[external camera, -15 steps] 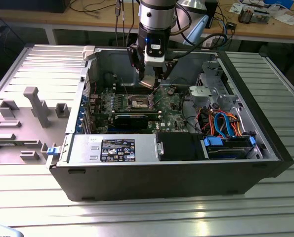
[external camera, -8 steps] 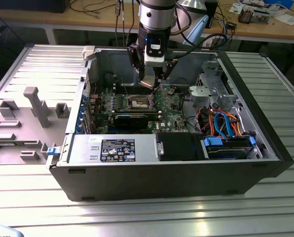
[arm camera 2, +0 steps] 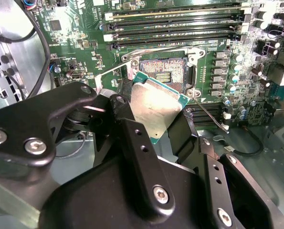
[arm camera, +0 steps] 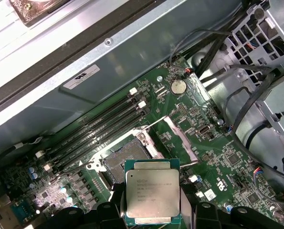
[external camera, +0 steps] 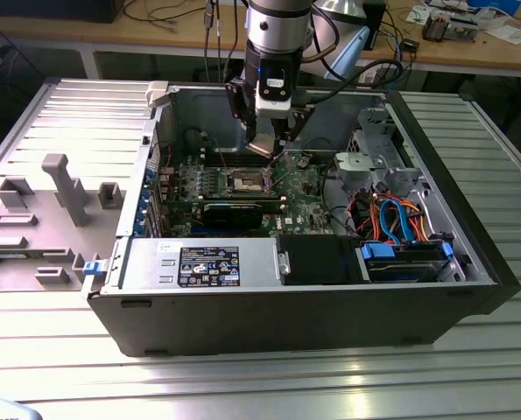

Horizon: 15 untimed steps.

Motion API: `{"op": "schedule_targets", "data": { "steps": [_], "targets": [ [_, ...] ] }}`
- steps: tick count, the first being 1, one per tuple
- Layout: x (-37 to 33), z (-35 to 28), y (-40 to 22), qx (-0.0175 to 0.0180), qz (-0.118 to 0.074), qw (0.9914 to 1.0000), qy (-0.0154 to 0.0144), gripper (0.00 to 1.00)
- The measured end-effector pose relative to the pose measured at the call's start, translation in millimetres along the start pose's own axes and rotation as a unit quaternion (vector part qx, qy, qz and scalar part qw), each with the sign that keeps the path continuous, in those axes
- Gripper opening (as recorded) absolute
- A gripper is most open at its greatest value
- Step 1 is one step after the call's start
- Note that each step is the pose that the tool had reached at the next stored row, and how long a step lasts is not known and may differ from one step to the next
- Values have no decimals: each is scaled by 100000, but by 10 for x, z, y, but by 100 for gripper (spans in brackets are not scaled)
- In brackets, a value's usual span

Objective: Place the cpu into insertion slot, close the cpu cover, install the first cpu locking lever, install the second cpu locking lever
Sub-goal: 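Place the cpu into insertion slot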

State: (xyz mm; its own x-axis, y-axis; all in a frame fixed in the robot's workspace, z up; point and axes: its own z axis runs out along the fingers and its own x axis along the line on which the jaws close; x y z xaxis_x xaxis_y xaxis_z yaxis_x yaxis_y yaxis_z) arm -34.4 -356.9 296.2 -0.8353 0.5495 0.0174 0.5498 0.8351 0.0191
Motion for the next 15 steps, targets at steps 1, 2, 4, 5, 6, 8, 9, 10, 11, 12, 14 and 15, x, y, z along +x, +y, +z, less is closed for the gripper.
{"op": "schedule_targets", "data": {
  "steps": [1, 2, 4, 5, 6, 8, 9, 10, 11, 12, 14, 15],
  "targets": [
    [0, 0, 0, 0, 50, 100000, 2, 55],
    [0, 0, 0, -1, 87, 100000, 1, 55],
    [0, 0, 0, -1, 136, 100000, -2, 55],
    [0, 0, 0, -3, 178, 100000, -1, 55],
    [0, 0, 0, -2, 212, 100000, -5, 55],
    [0, 0, 0, -5, 267, 100000, -4, 55],
    [0, 0, 0, -6, 297, 100000, -2, 55],
    [0, 0, 0, -4, 315, 100000, -3, 55],
    [0, 0, 0, -8, 359, 99999, -4, 55],
    [0, 0, 0, -6, 385, 99999, -7, 55],
    [0, 0, 0, -8, 444, 99999, -7, 55],
    [0, 0, 0, -6, 462, 99999, -7, 55]
  ]
}}
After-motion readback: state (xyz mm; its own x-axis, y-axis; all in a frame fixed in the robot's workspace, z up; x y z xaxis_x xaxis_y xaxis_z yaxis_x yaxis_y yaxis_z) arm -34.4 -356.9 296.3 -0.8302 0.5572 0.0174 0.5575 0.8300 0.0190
